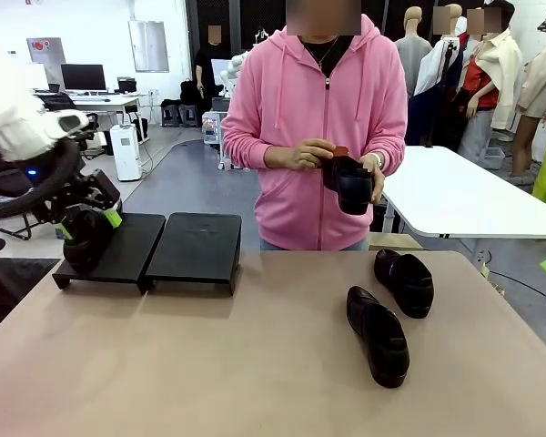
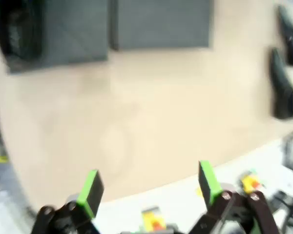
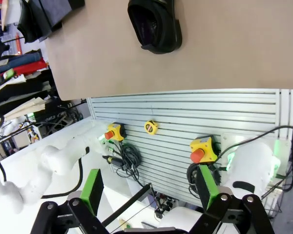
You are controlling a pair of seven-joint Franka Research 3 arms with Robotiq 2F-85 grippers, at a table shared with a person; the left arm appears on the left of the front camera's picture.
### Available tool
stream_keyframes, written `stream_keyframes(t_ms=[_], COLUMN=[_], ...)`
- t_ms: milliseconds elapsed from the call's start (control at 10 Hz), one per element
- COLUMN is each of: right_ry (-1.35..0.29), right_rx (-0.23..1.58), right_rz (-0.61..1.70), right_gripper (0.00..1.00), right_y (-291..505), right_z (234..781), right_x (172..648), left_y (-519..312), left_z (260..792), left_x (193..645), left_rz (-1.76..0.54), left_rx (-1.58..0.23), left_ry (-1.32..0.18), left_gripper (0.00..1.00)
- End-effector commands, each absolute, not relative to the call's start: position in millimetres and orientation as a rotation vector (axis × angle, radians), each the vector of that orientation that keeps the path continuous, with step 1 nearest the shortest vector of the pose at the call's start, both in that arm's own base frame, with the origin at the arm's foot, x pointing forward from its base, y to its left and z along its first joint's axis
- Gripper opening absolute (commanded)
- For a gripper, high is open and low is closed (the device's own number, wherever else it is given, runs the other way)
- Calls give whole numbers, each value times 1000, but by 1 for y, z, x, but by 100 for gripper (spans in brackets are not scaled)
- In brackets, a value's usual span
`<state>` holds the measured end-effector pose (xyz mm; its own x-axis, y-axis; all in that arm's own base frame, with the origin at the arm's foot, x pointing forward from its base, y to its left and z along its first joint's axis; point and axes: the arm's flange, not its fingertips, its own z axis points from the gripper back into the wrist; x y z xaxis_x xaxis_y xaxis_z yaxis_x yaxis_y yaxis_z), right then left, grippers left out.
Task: Organize the shoes by placing them on the stand.
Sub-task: Place the Shoe from the middle of the table onto the Shoes Stand.
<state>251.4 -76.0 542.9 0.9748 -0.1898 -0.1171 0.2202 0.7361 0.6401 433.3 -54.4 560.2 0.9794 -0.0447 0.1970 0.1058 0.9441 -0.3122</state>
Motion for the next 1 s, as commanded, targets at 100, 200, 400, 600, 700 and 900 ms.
stream_keyframes(t_ms=[100, 200, 400, 600, 700, 900], right_ry=[33, 33, 33, 33, 33, 33], right_rx=[739, 739, 739, 739, 739, 739], right_rz=[-202, -202, -202, -202, -202, -202], right_gripper=[100, 100, 100, 100, 100, 100], right_y=[-77, -77, -77, -77, -77, -77], right_z=[547, 547, 547, 547, 547, 547], right_x=[253, 253, 253, 253, 253, 253], left_y=[-40, -36, -18, -23, -23, -23], left_z=[553, 536, 496, 518, 518, 518], left_x=[369, 357, 363, 352, 352, 352], left_rz=[-68, -95, 73, 21, 21, 21], left_rx=[-639, -817, -1001, -911, -911, -911], left_ry=[-188, -171, -239, -198, -198, -198], left_gripper=[100, 100, 100, 100, 100, 100])
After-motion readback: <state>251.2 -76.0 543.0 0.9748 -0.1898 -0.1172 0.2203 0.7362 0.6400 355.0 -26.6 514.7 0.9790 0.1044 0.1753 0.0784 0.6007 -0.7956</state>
